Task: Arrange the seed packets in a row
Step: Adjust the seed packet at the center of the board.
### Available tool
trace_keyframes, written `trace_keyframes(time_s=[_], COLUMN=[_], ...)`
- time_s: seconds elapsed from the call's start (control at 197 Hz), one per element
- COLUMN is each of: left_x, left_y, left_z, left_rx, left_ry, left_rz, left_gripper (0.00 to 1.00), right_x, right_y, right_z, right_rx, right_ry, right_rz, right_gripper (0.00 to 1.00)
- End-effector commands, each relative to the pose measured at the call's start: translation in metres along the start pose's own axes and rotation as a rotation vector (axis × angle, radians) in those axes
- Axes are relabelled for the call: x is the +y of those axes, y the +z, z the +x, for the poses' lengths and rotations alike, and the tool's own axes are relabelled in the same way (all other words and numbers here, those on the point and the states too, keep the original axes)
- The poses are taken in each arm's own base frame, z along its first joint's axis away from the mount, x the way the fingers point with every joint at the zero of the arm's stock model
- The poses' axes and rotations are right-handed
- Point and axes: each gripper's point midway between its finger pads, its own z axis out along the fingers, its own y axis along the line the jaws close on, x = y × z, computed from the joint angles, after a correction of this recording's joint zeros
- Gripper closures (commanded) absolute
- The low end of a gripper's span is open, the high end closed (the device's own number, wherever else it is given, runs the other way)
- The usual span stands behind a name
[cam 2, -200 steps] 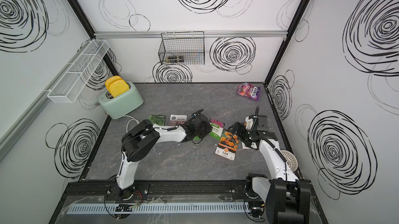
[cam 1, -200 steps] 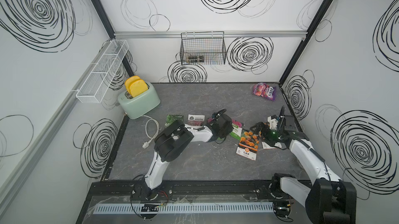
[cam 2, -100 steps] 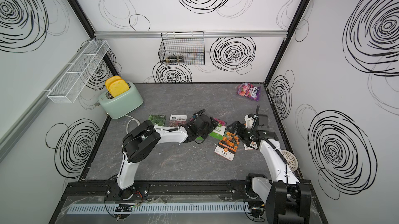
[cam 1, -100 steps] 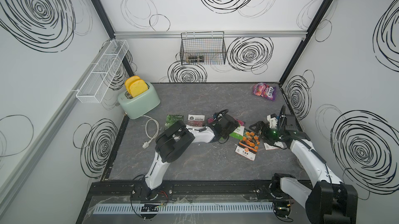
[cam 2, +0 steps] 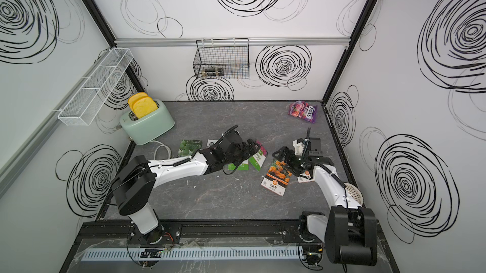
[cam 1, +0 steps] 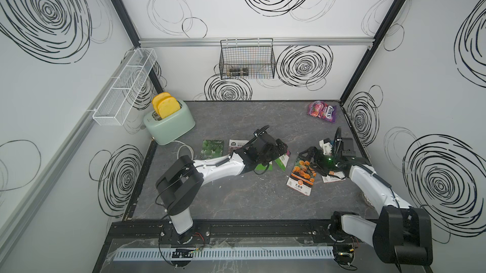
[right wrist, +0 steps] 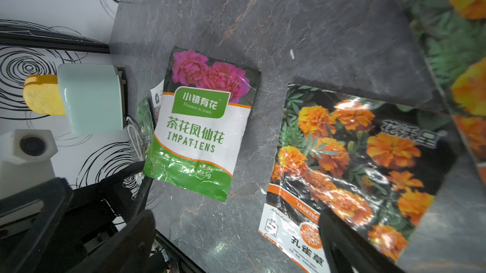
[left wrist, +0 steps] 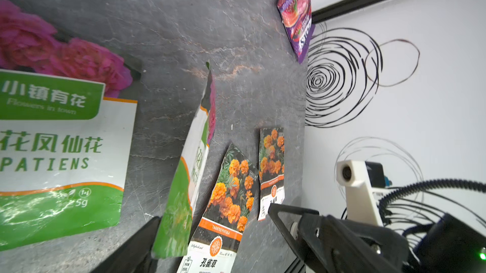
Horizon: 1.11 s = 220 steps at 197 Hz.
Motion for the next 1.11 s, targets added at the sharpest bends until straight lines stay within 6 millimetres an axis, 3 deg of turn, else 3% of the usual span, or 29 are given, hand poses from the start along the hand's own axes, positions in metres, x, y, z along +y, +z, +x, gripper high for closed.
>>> trace_keyframes(time_s=[0.0,0.319,0.846,1.109], left_x=[0.003,0.004,0.02,0.031], left_y=[0.013,0.026,0.039,0.052], left_z=[0.015,0.022,0.028,0.034], left_rx=[0.079,0.097,0.105,0.122], left_ry=[0.092,0.125,0.122,0.101], left_rz=[0.009,0.0,-0.038,-0.058], left_gripper=[0.03,0.03,0.03,0.03], right_x=[0.0,-0.031,-0.098,-0.1], right_y=[0.014,0.044,0.015,-0.005], right_z=[0.01,0.036,-0.003,-0.032], right_rx=[0.043,0.142,0.033,-0.037], right_ry=[0.037,0.146,0.11,0.054], right_rz=[-0.037,0.001,0.461,0.588], right_gripper=[0.02,0.02,0.02,0.02])
